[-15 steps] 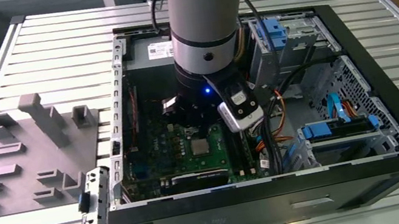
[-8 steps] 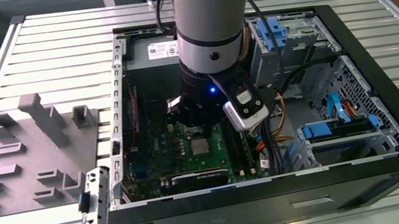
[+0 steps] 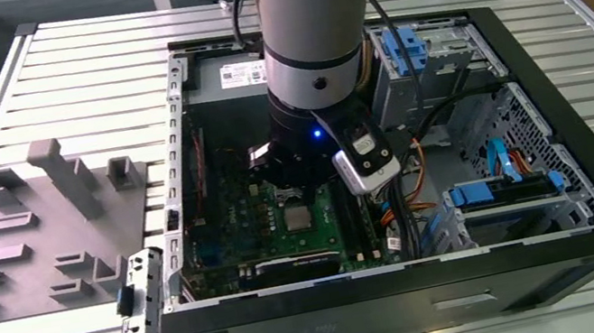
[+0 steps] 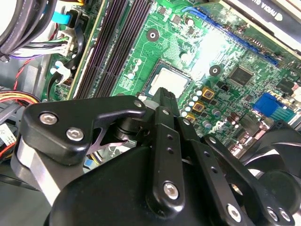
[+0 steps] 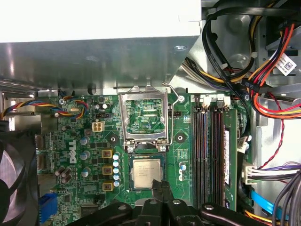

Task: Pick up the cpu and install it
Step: 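Close the cpu cover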

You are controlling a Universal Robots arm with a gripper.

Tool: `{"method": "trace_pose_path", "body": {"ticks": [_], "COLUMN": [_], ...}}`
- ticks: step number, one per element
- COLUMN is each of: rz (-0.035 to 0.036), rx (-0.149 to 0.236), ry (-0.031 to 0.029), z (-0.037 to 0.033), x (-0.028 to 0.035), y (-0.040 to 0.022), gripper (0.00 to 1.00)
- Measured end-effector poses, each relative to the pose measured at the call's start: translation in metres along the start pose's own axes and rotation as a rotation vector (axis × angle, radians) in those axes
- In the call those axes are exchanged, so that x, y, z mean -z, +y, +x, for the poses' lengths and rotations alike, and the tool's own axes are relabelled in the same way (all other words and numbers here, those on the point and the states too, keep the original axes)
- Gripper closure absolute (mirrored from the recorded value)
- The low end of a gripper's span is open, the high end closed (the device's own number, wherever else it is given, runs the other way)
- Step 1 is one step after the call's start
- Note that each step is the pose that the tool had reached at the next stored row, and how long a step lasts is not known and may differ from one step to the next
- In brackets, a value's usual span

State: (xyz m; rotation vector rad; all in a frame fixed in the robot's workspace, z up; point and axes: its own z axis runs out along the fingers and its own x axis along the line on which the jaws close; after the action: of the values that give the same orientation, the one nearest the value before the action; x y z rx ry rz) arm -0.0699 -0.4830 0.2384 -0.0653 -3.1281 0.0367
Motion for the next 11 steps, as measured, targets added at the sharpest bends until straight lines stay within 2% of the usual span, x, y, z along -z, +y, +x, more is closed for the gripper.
{"method": "trace_pose_path", "body": {"ticks": [7,11], "rz": [-0.0002,0.0005], "rx": [0.005,0.038], "ry": [-0.0002,-0.0008], "z": [-0.0048,-0.0063], "x": [-0.0004,-0.0012], "y": [0.0012,0.0014], "gripper": [0.89,0.89]}}
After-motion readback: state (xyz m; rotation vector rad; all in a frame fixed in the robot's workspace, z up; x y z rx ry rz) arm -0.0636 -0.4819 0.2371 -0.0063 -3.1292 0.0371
